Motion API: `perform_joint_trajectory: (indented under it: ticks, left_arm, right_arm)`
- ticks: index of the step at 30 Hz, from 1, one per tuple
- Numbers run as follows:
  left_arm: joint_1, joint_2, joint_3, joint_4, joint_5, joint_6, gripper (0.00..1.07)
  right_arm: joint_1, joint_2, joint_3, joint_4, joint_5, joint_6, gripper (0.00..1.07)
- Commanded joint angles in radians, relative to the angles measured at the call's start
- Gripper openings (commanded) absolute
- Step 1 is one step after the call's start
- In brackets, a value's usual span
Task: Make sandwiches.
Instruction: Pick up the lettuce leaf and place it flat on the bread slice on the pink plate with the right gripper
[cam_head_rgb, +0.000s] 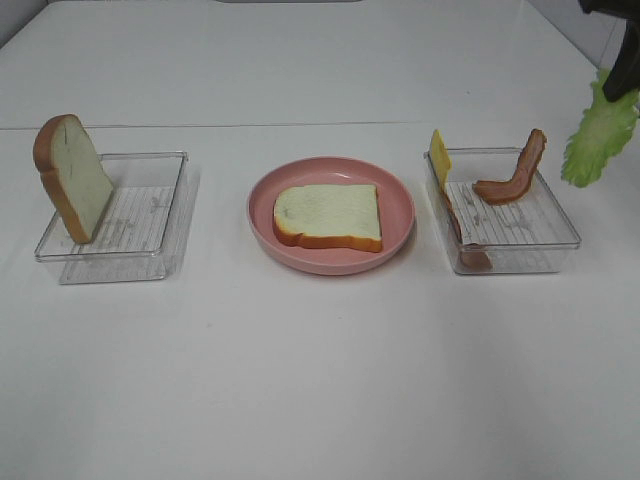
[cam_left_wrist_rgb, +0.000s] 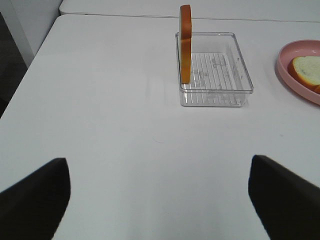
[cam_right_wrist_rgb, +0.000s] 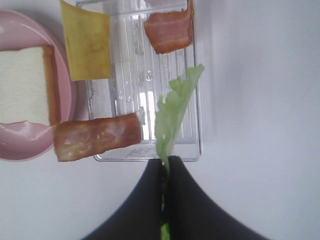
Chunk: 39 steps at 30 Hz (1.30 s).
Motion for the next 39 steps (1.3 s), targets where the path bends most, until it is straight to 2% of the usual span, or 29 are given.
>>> perform_joint_trajectory:
  ticks: [1,8,11,12,15,17,21,24,25,26,28,30,31,39]
  left_arm:
    - [0.004,-0.018,0.000,-0.009,-0.014,0.002,0.88]
    - [0.004,-0.018,0.000,-0.009,-0.014,0.002,0.88]
    - [0.004,-0.018,0.000,-0.009,-0.014,0.002,0.88]
    - [0.004,-0.018,0.000,-0.009,-0.014,0.002,0.88]
    - [0.004,-0.018,0.000,-0.009,-0.014,0.002,0.88]
    - [0.004,-0.018,0.000,-0.009,-0.014,0.002,0.88]
    - [0.004,-0.018,0.000,-0.009,-0.014,0.002,0.88]
    - [0.004,-0.018,0.000,-0.013,-0.014,0.002,0.88]
    - [0.004,-0.018,0.000,-0.013,-0.014,0.002,0.88]
    - [0.004,-0.018,0.000,-0.013,-0.014,0.002,0.88]
    - [0.004,-0.018,0.000,-0.013,-0.014,0.002,0.88]
    - [0.004,-0.018,0.000,-0.013,-0.014,0.002,0.88]
    - [0.004,-0.018,0.000,-0.013,-0.014,0.002,0.88]
    - [0.004,-0.018,0.000,-0.013,-0.014,0.002,0.88]
  right_arm:
    - [-0.002,-0.060,-0.004,-0.001,0.060,0.009,0.00]
    - [-0.002,-0.162,-0.004,0.032,0.056,0.058,0.00]
    - [0.000,-0.172,-0.004,0.105,0.037,0.033,0.00]
    - [0.001,-0.172,-0.004,0.172,0.024,0.017,0.00]
    - [0.001,-0.172,-0.004,0.201,0.018,0.011,0.00]
    - [0.002,-0.172,-0.004,0.280,-0.001,0.005,0.00]
    - [0.022,-0.169,-0.004,0.307,-0.033,0.007,0.00]
    - [0.085,-0.161,-0.004,0.307,-0.082,0.020,0.00]
    - [0.132,-0.151,-0.004,0.308,-0.116,0.026,0.00]
    - [0.132,-0.151,-0.004,0.308,-0.116,0.026,0.00]
    - [0.208,-0.124,-0.004,0.311,-0.159,0.032,0.00]
    - [0.234,-0.113,-0.004,0.313,-0.170,0.032,0.00]
    - [0.283,-0.086,-0.004,0.323,-0.197,0.030,0.00]
    - [0.420,0.040,-0.004,0.364,-0.309,0.007,0.00]
